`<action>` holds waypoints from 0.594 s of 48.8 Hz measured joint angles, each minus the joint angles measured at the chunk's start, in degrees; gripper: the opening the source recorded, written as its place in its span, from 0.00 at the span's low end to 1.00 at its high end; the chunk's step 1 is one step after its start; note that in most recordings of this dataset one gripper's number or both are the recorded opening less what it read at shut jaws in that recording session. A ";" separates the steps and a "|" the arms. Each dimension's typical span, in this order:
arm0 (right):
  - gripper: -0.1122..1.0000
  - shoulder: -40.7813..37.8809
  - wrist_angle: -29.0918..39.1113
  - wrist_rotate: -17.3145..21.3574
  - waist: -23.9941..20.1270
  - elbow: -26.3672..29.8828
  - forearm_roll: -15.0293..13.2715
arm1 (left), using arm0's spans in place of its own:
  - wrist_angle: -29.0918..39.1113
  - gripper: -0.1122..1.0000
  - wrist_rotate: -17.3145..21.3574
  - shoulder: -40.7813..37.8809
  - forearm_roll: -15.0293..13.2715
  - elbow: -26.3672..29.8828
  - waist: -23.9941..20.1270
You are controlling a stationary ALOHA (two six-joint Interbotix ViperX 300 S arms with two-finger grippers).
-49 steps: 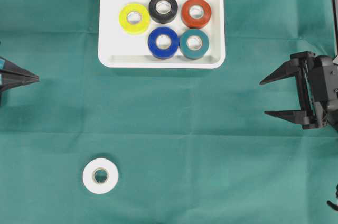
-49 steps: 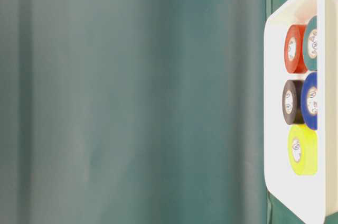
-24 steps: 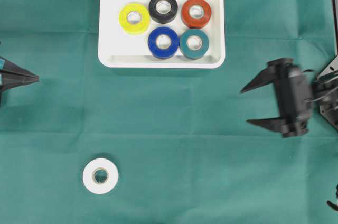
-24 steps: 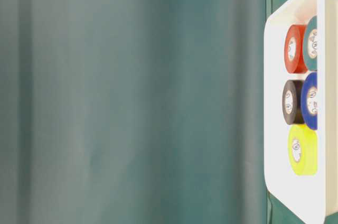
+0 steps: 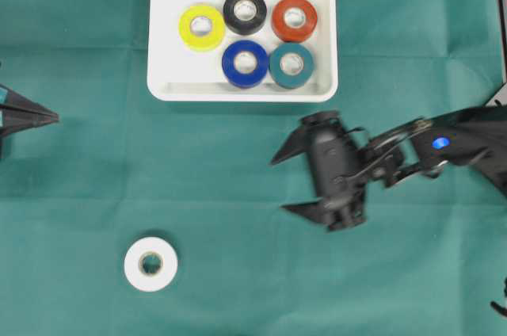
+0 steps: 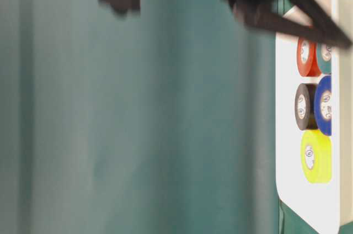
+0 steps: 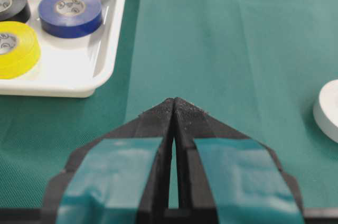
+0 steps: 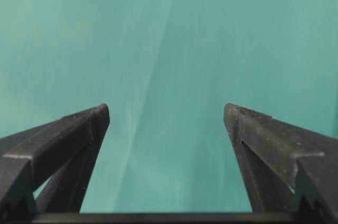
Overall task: Put the tape into the white case with the right arm.
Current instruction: 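Move the right gripper down-left over the white tape roll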
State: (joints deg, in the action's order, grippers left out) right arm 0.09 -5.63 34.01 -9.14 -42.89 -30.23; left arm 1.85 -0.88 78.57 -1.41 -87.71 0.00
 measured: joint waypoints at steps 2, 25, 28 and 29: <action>0.76 -1.85 0.00 0.09 -0.26 2.20 0.09 | 0.09 0.10 0.00 0.00 0.09 0.00 0.00; 0.76 -19.07 1.85 0.18 -2.90 23.82 0.00 | 0.09 0.10 0.00 0.00 0.00 0.00 0.00; 0.76 -20.30 2.72 0.26 -3.16 25.93 0.09 | 0.00 0.10 0.09 0.00 0.09 0.00 0.00; 0.76 -20.74 3.08 0.35 -3.34 26.54 0.00 | 0.09 0.10 0.09 0.00 0.00 0.00 0.00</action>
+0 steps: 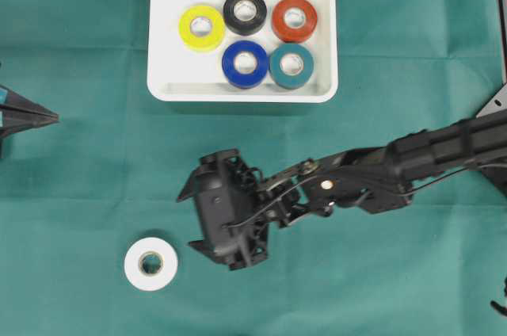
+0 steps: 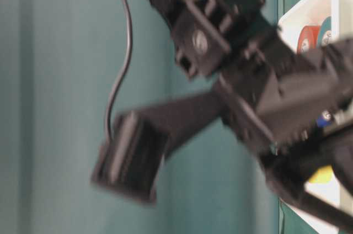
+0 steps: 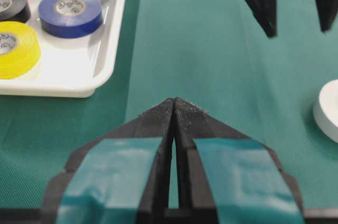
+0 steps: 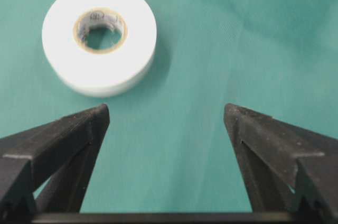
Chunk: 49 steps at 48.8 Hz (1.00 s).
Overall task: Put the tape into the white case with the right arm.
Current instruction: 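Move the right gripper down-left over the white tape roll, then lower the right gripper and grasp the white tape roll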
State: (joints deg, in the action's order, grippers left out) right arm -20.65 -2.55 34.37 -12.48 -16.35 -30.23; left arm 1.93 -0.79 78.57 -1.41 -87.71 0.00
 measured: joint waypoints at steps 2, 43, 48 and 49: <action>0.76 -0.70 0.70 0.00 -0.18 1.23 0.00 | 0.00 0.10 -0.09 0.00 0.00 0.00 0.00; 0.76 -10.90 9.93 6.24 -1.85 16.00 0.35 | -0.09 0.10 0.00 0.00 0.00 0.00 0.00; 0.76 -11.87 11.69 6.24 -1.93 17.31 0.35 | 0.00 0.10 0.00 0.00 0.09 0.00 0.00; 0.76 -12.04 11.95 6.24 -2.02 17.58 0.35 | 0.00 0.10 -0.09 0.00 0.09 0.00 0.00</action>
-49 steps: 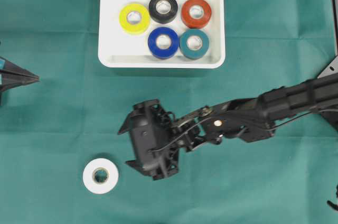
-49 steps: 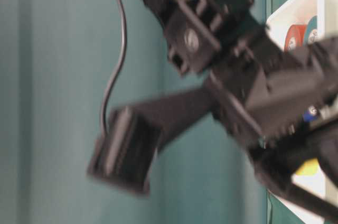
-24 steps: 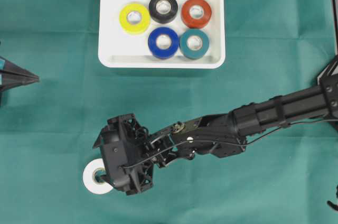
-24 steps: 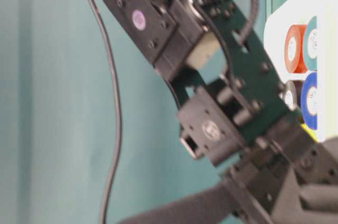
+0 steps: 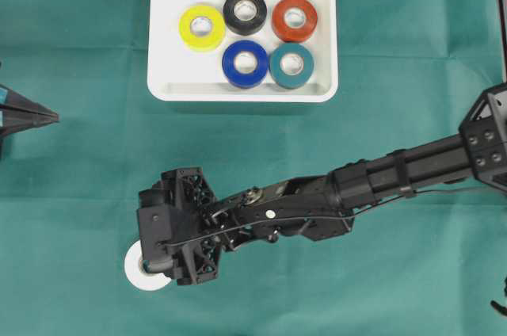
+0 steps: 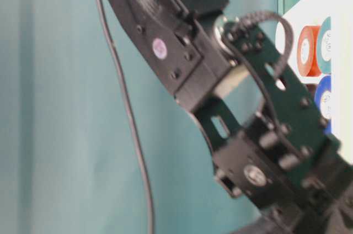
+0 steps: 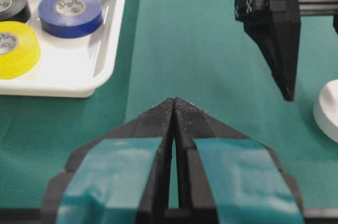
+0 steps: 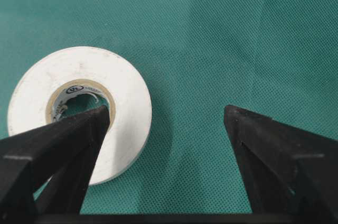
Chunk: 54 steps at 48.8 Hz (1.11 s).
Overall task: Put the tape into the white case with the right arm.
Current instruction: 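Lower the right gripper and grasp the white tape roll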
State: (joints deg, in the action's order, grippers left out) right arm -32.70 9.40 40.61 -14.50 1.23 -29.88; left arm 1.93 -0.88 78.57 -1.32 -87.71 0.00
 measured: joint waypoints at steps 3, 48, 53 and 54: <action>0.76 -0.70 0.88 0.09 -0.26 0.97 0.44 | -0.09 0.10 0.00 0.00 -0.09 0.00 0.00; 0.46 -6.59 9.05 0.35 -1.32 8.79 6.24 | 0.00 0.10 0.00 0.00 -0.09 0.00 0.00; 0.23 -6.59 9.05 0.35 -1.49 8.88 6.42 | -0.09 0.10 0.00 0.00 -0.09 0.00 0.00; 0.20 -6.59 9.05 0.35 -1.67 8.96 6.42 | 0.00 0.10 0.09 0.00 -0.09 0.00 0.00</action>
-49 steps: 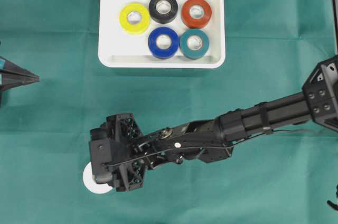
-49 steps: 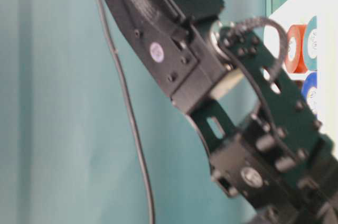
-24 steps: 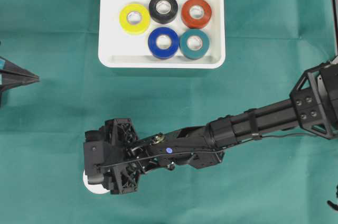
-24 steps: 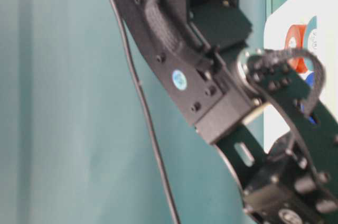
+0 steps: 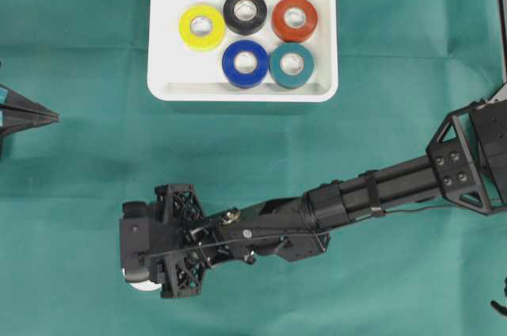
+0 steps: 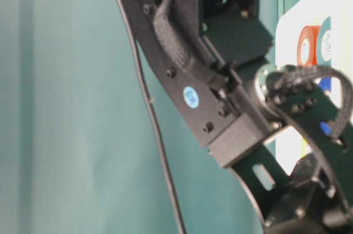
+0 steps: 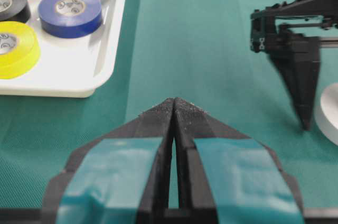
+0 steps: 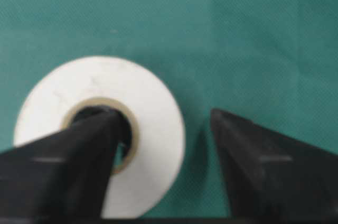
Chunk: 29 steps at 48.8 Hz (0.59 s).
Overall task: Put the tape into the white case with the right arm.
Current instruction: 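Lower the right gripper and grasp the white tape roll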
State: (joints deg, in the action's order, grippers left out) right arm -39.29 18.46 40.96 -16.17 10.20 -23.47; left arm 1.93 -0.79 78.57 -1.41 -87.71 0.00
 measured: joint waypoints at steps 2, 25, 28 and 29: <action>0.15 0.00 -0.09 0.00 -0.09 0.00 0.00 | 0.00 0.10 -0.09 0.00 0.00 0.00 0.00; 0.14 0.44 1.85 -0.35 -0.09 0.00 -0.09 | -0.09 0.10 -0.09 0.00 0.00 0.00 0.00; 0.14 0.88 3.08 -0.53 0.00 -0.09 -0.18 | 0.00 0.10 -0.09 0.00 0.00 0.00 0.00; 0.14 1.05 3.52 -0.62 0.00 -0.18 -0.26 | -0.09 0.10 -0.09 0.00 0.00 0.00 0.00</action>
State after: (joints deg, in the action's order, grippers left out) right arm -38.23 21.97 40.34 -16.17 10.02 -23.73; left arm 1.85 -0.88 78.57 -1.41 -87.71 0.00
